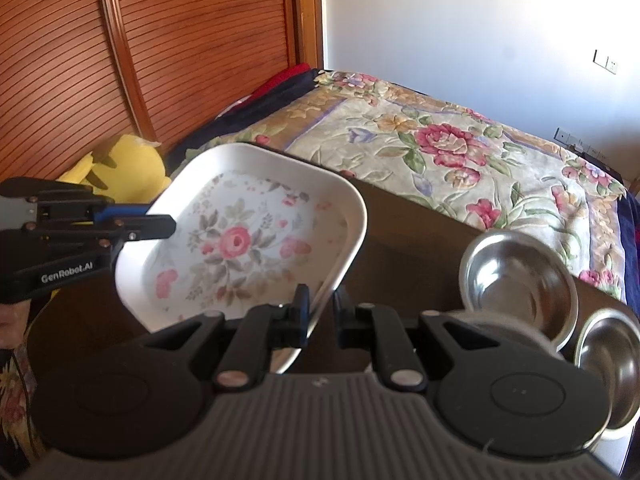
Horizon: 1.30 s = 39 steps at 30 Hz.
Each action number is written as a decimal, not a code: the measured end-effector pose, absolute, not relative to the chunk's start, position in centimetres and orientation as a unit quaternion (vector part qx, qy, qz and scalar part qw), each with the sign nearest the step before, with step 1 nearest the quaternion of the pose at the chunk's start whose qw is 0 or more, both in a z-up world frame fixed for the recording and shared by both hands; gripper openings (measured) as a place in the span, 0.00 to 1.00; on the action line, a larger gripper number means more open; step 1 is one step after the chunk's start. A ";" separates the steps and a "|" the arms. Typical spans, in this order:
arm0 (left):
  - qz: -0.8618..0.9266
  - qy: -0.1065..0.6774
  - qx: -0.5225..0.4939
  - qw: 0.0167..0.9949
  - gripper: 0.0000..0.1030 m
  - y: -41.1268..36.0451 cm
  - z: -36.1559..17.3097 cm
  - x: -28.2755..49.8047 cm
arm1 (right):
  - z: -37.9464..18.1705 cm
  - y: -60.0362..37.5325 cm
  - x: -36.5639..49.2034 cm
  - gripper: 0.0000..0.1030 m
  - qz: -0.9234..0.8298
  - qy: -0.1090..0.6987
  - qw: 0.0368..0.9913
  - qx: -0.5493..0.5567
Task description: Organize plates and bowls
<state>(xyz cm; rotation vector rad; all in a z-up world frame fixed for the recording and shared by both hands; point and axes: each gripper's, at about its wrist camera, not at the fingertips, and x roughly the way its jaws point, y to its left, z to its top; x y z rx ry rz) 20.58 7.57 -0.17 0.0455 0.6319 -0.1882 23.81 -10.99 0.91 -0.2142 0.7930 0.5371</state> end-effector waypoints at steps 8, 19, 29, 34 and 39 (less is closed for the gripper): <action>-0.095 0.320 0.021 0.942 0.11 6.9 -2.0 17.3 | -0.6 -11.4 20.6 0.14 0.256 0.390 0.879 -0.103; -0.100 0.325 0.024 0.940 0.11 6.1 -2.7 13.7 | -1.5 -11.6 17.1 0.14 0.257 0.395 0.877 -0.101; -0.101 0.328 0.014 0.939 0.11 6.2 -3.8 10.9 | -2.7 -12.1 14.6 0.14 0.268 0.397 0.874 -0.089; -0.101 0.329 0.010 0.939 0.11 6.4 -4.3 9.8 | -3.3 -12.3 13.9 0.14 0.276 0.399 0.870 -0.084; -0.100 0.325 0.009 0.940 0.11 6.5 -4.4 8.9 | -3.4 -12.3 13.0 0.14 0.284 0.394 0.871 -0.078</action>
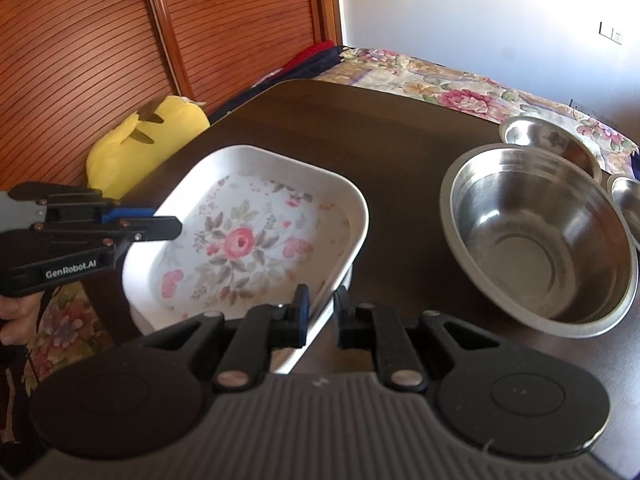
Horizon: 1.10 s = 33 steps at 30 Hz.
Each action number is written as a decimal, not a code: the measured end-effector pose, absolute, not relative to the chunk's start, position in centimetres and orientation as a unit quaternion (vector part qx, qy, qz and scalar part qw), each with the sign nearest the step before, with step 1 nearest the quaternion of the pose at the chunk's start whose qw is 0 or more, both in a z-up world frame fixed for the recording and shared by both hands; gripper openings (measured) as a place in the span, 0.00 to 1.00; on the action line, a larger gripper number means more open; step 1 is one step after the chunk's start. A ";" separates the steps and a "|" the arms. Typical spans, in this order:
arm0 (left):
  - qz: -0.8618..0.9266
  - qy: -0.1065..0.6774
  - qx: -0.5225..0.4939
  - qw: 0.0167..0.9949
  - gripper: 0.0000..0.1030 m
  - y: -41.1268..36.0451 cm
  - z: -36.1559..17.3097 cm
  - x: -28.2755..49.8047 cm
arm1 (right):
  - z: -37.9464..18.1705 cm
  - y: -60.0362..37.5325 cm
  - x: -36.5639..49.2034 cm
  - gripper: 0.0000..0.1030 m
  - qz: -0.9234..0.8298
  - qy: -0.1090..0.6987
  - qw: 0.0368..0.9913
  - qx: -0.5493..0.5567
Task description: Organize plates and bowls
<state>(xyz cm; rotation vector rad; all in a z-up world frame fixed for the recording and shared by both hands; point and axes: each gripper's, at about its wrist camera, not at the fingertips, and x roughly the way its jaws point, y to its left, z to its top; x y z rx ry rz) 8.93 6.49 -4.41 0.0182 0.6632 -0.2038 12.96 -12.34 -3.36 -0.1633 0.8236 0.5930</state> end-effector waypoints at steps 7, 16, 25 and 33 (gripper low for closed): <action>-0.092 0.324 0.009 0.941 0.11 6.8 -4.8 8.4 | -3.4 -12.4 11.9 0.14 0.294 0.386 0.871 -0.074; -0.088 0.327 0.013 0.941 0.11 6.6 -5.4 8.5 | -3.9 -12.5 11.6 0.14 0.293 0.380 0.875 -0.071; -0.082 0.329 0.016 0.941 0.11 6.7 -6.0 8.6 | -3.8 -12.6 11.5 0.14 0.288 0.367 0.883 -0.051; -0.075 0.317 0.010 0.945 0.11 7.2 -6.8 8.6 | -5.2 -12.6 10.1 0.15 0.267 0.315 0.911 -0.024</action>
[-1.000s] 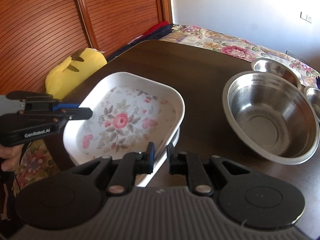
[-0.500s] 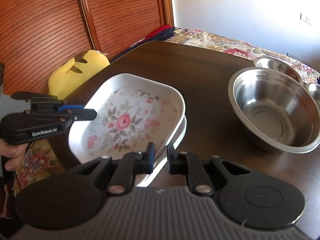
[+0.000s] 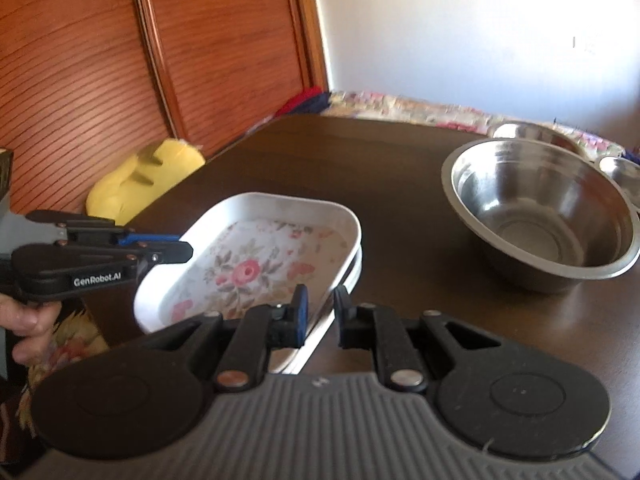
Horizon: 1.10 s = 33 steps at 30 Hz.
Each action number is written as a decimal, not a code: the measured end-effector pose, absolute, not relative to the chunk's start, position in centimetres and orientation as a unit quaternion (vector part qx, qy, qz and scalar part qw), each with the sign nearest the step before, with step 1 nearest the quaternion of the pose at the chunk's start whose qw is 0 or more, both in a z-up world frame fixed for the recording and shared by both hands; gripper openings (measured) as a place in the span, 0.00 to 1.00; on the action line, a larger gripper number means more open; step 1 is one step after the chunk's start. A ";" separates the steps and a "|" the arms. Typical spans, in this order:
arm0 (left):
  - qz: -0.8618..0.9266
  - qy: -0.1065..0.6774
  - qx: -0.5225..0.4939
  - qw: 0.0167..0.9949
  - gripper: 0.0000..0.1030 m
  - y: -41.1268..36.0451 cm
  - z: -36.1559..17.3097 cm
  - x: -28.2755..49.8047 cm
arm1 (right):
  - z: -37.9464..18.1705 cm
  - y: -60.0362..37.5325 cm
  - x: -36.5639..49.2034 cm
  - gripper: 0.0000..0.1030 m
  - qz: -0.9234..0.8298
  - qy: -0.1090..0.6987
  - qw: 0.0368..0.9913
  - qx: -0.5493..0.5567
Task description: Organize plates and bowls
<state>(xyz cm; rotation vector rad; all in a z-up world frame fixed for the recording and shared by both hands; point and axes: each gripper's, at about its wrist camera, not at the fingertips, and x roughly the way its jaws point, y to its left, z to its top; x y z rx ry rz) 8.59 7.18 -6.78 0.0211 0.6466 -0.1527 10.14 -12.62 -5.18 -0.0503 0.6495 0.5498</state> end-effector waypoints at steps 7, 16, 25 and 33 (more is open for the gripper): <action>-0.075 0.316 0.000 0.946 0.11 7.4 -7.0 8.6 | -6.3 -13.4 9.6 0.15 0.257 0.285 0.923 0.021; -0.072 0.291 0.002 0.954 0.19 7.0 -5.5 8.2 | -5.5 -14.6 8.5 0.15 0.249 0.251 0.934 0.041; -0.098 0.254 0.020 0.962 0.48 3.6 -3.7 9.0 | -3.5 -17.9 7.9 0.15 0.206 0.193 0.959 0.031; -0.135 0.249 0.040 0.958 0.55 -1.0 -3.7 10.8 | -3.1 -22.5 8.9 0.15 0.157 0.171 0.972 0.040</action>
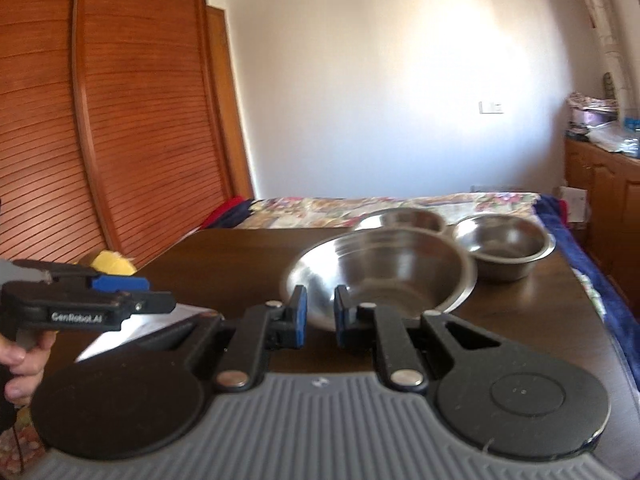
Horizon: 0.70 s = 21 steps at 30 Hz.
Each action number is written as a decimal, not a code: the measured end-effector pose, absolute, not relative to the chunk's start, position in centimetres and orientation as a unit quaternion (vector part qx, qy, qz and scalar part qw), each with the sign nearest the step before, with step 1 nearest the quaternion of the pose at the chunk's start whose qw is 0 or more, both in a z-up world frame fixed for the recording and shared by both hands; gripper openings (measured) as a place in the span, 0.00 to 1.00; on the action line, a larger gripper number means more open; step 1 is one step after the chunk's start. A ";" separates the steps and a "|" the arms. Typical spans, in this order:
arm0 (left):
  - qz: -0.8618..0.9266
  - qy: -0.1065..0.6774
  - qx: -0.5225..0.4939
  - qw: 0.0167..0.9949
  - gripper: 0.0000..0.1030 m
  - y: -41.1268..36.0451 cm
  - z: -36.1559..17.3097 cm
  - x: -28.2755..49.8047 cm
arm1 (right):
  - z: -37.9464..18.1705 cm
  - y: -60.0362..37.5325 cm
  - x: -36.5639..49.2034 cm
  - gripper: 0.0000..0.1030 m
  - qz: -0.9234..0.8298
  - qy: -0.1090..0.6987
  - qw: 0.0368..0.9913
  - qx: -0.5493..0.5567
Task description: Organize plates and bowls
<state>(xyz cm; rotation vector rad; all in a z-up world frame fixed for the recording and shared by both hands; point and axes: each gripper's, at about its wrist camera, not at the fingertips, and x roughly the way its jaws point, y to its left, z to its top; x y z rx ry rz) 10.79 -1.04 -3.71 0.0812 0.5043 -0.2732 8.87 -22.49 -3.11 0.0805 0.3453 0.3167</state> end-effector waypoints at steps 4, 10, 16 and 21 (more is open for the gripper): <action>-0.144 0.248 0.044 0.957 0.58 -3.0 -3.7 12.0 | -3.4 -24.9 9.6 0.23 0.135 0.165 0.976 0.043; -0.150 0.248 0.045 0.956 0.67 -5.6 -3.9 14.0 | -4.2 -27.6 11.5 0.39 0.118 0.166 0.978 0.048; -0.149 0.247 0.049 0.956 0.81 -7.3 -4.2 15.6 | -5.0 -28.8 14.2 0.57 0.118 0.172 0.977 0.049; -0.150 0.255 0.043 0.954 0.81 -8.1 -4.3 16.9 | -5.7 -29.4 16.4 0.58 0.132 0.183 0.972 0.060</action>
